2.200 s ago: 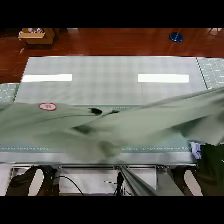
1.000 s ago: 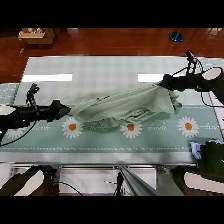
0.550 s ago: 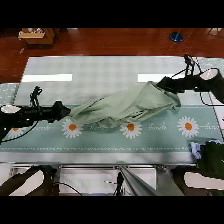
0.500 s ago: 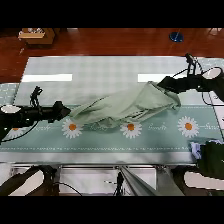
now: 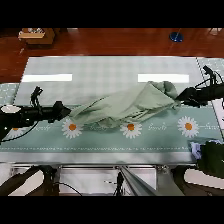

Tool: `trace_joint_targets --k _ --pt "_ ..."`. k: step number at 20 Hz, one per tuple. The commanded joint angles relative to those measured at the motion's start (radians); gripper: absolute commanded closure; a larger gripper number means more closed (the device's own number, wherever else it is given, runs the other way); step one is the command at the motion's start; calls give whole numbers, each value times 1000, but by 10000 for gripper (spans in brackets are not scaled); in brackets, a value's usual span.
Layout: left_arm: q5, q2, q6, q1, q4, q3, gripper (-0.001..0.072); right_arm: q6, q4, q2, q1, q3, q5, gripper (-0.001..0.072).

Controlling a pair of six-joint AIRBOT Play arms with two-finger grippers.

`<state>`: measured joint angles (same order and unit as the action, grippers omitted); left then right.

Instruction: Fold the shirts.

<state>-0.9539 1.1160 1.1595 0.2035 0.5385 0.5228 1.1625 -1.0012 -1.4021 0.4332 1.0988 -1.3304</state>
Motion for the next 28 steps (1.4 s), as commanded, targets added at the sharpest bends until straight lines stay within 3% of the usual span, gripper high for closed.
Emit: trace_joint_targets --k 1,7,15,16,17,20,23,28 --pt "-10 1 0 0 0 0 666 -15 2 2 19 -2 -21 108" --pt "-26 1 0 0 0 -1 666 -9 87 -6 18 -63 34 108" --pt "-26 1 0 0 0 -1 666 -12 267 -6 18 -225 292 124" --pt "-24 1 0 0 0 -1 666 -12 274 -6 10 -228 305 147" --pt "-23 1 0 0 0 -1 666 -12 273 -6 -7 -228 319 256" --pt "-25 1 -22 0 0 -1 666 -12 275 -6 -99 -228 418 699" --pt "-26 0 -23 0 0 0 666 -21 330 -2 -157 -226 458 694" --pt "-180 -48 -26 51 -47 163 668 -47 391 166 -120 -135 326 695"
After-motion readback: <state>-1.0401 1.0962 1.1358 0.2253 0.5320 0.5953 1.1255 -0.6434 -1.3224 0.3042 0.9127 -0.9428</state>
